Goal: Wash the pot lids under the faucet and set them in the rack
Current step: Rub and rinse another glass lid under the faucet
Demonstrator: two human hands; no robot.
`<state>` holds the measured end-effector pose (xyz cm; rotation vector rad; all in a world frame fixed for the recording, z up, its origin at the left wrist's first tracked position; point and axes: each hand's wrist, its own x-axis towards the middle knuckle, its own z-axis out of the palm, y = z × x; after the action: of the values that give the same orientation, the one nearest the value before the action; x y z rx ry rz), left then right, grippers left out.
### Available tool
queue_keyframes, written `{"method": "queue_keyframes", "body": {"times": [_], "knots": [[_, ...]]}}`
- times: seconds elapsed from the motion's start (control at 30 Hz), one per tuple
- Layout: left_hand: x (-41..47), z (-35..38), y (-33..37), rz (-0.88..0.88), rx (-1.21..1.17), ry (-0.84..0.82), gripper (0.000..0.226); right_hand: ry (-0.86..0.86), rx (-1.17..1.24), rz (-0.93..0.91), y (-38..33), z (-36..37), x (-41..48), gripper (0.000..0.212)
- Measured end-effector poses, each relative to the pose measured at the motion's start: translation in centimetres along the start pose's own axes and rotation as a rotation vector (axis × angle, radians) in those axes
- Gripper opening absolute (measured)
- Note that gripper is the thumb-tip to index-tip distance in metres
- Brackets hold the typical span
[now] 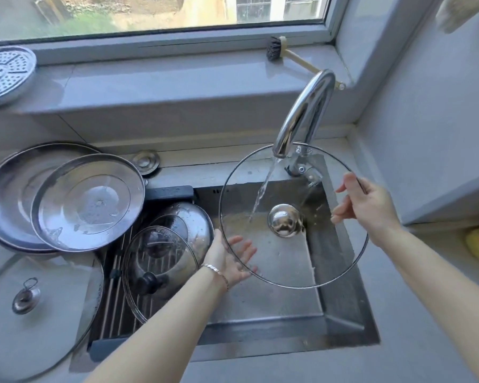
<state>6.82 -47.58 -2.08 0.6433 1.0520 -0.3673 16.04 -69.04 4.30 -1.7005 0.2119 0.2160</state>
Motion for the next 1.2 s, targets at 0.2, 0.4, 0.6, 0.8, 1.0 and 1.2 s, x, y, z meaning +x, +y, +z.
{"method": "queue_keyframes", "body": {"times": [0.2,0.4,0.6,0.8,1.0,1.2], "knots": [[-2.5,-1.3,3.5,0.501,0.196,0.043,0.057,0.028,0.180,0.095,3.8,2.7,0.8,0.061],[-7.5,-2.9,7.5,0.734,0.459,0.017,0.047,-0.033,0.113,0.341,6.9,8.8,1.9,0.054],[-9.6,-0.8,8.8,0.718,0.576,0.086,0.037,-0.330,-0.108,0.601,7.7,10.3,1.9,0.038],[-7.5,3.3,6.9,0.575,0.820,0.065,0.028,-0.199,-0.394,0.438,8.5,5.3,2.6,0.019],[-3.8,8.8,5.4,0.492,1.182,0.047,0.021,-0.145,-0.406,0.348,7.9,2.6,3.4,0.022],[-3.4,10.2,5.3,0.598,1.463,0.039,0.028,-0.088,-0.485,0.207,6.4,3.3,4.3,0.042]]}}
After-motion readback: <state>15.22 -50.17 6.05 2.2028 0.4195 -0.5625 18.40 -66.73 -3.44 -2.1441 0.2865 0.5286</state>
